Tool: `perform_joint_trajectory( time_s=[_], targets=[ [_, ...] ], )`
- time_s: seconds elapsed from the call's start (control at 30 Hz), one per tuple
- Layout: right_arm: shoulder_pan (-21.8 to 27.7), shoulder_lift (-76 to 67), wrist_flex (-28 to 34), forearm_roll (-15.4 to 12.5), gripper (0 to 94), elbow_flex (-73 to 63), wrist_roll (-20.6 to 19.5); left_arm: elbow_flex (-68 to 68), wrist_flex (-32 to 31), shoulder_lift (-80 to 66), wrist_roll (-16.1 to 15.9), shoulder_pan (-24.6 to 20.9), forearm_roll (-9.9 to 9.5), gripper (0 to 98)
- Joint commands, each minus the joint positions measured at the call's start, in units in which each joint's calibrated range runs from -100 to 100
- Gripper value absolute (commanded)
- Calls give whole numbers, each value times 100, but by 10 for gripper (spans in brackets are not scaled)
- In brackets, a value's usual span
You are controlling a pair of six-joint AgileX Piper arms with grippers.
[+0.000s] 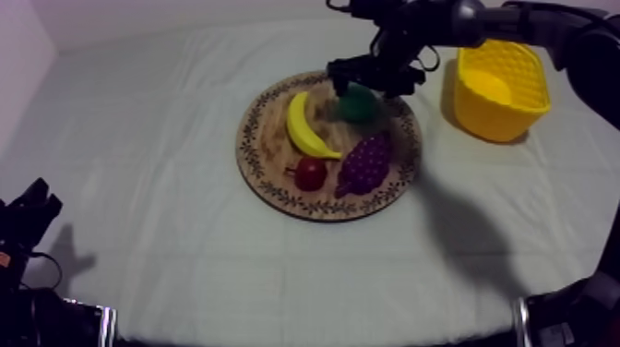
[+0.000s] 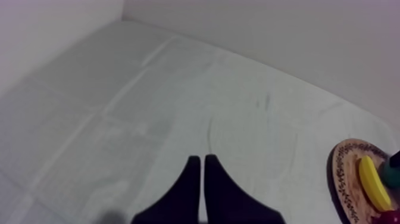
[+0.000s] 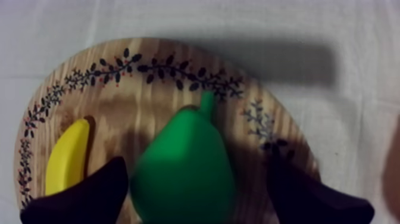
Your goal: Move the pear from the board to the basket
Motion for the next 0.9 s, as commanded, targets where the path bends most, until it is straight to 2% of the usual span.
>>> perform_joint_trajectory(
  time_s=[0.0,0.13,0.33,0.63,0.87],
  targets=[
    [22,58,-65,-104,631,-24,176,0,2,-4,0,1,0,1],
    [50,123,-183,-244,529,-34,412,0,2,-4,0,1,0,1],
    [2,139,-397,-300,416,88,679,0,2,-4,0,1,0,1],
    [-93,-497,-364,-181,411,635,604,0,2,-4,0,1,0,1],
    [7,-1804,359,-411,413,1092,973,0,2,-4,0,1,0,1]
  ],
)
